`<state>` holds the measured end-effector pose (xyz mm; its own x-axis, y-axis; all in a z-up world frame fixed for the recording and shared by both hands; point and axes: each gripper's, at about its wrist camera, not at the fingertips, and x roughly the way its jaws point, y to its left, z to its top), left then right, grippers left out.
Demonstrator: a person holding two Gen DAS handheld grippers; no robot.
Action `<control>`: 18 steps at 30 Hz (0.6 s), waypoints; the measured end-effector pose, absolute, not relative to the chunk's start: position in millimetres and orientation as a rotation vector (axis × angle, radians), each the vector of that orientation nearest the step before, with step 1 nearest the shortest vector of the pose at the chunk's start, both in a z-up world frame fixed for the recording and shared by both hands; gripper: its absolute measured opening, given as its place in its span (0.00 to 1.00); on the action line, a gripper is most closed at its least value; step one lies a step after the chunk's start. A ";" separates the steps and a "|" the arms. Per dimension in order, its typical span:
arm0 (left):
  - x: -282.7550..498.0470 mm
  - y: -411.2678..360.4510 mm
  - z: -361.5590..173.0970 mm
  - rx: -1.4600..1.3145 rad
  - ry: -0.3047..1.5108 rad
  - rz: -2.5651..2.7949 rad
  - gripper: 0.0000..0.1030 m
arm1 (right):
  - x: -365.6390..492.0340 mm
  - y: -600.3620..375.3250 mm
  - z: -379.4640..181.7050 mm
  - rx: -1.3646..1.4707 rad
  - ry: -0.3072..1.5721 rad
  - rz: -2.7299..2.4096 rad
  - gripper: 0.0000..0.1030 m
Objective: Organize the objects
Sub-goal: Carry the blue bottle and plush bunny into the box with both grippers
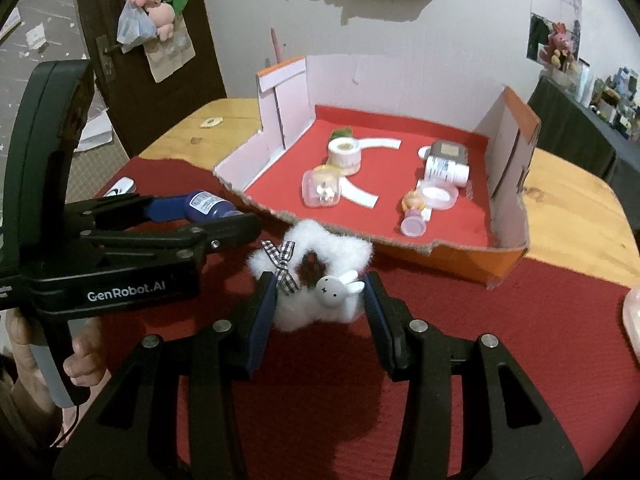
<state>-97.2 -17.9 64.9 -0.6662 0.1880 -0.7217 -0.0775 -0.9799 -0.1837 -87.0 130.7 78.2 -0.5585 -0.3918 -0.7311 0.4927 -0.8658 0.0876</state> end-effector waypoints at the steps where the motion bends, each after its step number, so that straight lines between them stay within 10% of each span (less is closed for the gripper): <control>1: -99.1 -17.7 68.0 -1.199 -0.202 2.736 0.61 | -88.0 131.6 80.9 1.074 0.170 -2.400 0.41; 18: -150.5 -10.8 75.9 -1.226 -0.172 2.673 0.61 | -136.9 147.9 94.1 1.115 0.123 -2.435 0.41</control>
<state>-150.5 -10.8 75.9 -0.6380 0.2248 -0.7365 -0.1284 -0.9741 -0.1862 -136.9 147.9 94.1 -0.5679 -0.3670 -0.7367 0.4396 -0.8920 0.1054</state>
